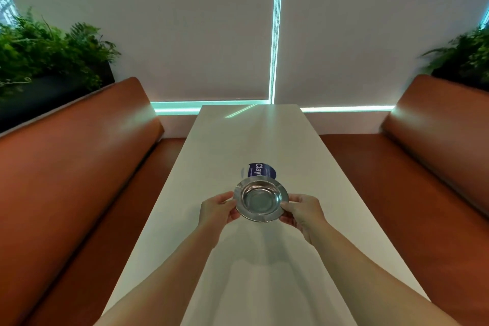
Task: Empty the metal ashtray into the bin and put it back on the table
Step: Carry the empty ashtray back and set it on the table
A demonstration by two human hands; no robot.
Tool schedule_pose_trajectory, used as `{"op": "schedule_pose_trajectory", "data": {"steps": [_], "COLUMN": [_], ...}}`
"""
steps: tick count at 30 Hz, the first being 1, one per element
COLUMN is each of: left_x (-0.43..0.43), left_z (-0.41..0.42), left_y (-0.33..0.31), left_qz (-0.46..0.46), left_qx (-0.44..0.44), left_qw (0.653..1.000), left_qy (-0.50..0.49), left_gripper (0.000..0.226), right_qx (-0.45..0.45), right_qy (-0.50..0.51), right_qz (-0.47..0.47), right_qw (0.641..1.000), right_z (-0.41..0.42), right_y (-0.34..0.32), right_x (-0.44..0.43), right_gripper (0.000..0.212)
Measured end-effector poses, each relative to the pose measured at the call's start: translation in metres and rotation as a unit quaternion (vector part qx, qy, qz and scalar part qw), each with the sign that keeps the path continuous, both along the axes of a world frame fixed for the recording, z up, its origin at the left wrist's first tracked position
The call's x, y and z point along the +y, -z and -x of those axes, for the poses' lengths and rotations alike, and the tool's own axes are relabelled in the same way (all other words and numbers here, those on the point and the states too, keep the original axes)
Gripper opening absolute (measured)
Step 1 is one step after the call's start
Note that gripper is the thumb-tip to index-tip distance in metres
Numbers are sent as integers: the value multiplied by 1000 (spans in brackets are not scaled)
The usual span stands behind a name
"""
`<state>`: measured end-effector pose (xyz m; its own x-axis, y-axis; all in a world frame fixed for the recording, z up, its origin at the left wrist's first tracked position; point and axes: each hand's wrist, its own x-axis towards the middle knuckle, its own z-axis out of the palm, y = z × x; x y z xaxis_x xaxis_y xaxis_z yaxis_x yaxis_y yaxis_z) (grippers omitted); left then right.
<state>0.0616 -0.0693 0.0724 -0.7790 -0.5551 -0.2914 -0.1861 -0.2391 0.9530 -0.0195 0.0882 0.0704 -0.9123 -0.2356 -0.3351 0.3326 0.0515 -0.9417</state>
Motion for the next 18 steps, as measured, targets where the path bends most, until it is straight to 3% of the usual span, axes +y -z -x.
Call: {"op": "schedule_pose_trajectory", "data": {"steps": [18], "left_x": [-50], "left_z": [139], "left_y": [69], "left_qz": [-1], "left_qx": [-8], "left_qw": [1000], "left_qy": [-24], "left_gripper": [35], "right_qx": [32], "right_qy": [21], "right_qz": [-64], "right_qw": [997], "right_z": [137], "right_y": [70], "right_x": [-58], "right_gripper": [22]}}
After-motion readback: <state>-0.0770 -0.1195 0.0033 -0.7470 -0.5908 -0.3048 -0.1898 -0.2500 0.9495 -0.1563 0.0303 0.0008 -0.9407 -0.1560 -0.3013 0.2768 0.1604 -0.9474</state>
